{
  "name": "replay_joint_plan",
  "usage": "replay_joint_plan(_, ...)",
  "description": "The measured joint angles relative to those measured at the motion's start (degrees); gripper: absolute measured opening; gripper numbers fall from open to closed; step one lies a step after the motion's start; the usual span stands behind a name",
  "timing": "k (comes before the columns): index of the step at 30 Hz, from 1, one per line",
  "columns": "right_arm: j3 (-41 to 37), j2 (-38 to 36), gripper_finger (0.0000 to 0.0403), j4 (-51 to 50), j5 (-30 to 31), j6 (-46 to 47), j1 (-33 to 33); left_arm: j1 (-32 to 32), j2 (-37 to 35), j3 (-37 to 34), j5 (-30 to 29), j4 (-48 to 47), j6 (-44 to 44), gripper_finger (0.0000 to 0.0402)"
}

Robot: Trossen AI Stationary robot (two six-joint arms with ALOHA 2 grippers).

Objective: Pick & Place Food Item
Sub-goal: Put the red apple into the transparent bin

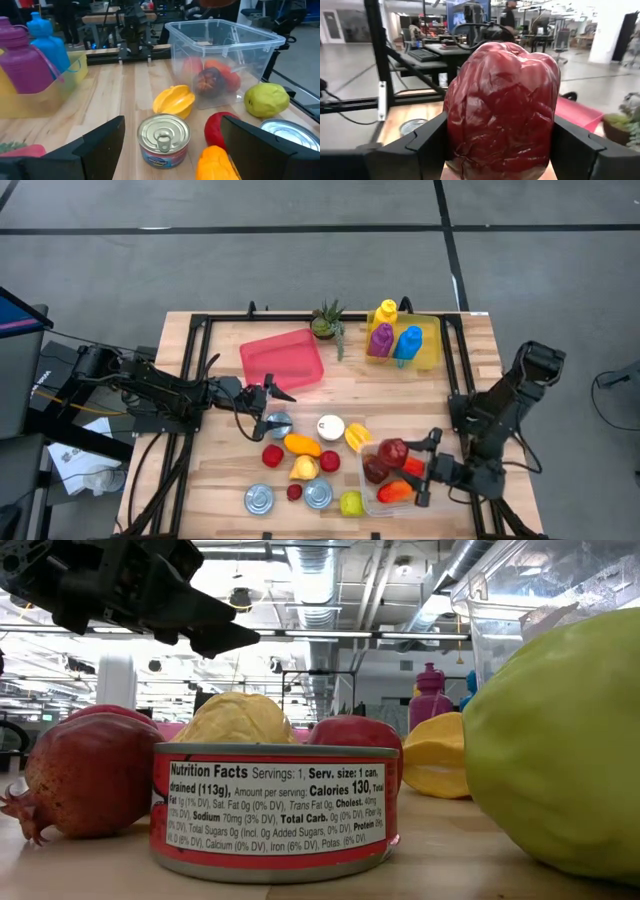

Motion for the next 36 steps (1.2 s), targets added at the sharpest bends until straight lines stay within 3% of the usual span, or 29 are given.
replay_joint_plan(12,0.0,0.0,0.027,-0.55,-1.84,2.63,3.15,0.0,0.0,0.0,-2.67,0.42,-0.27,0.032)
replay_joint_plan(18,0.04,-0.08,0.027,-8.87,-4.61,6.88,1.72,0.0,0.0,0.0,-4.06,0.42,-0.27,0.032)
replay_joint_plan(22,0.75,-1.89,0.027,-16.39,-9.83,10.41,-0.56,0.0,0.0,0.0,-4.35,0.39,-0.35,0.032)
replay_joint_plan(28,2.46,-4.74,0.027,-27.5,-27.67,18.17,-5.46,0.0,0.0,0.0,-4.33,0.39,-0.36,0.032)
replay_joint_plan(31,2.81,-5.86,0.027,-32.24,-30.1,20.73,-6.09,0.0,0.0,0.0,-4.52,0.42,-0.63,0.032)
replay_joint_plan(36,4.24,-8.07,0.027,-47.69,-35.06,33.27,-8.23,0.0,0.0,0.0,-4.6,0.44,-0.68,0.032)
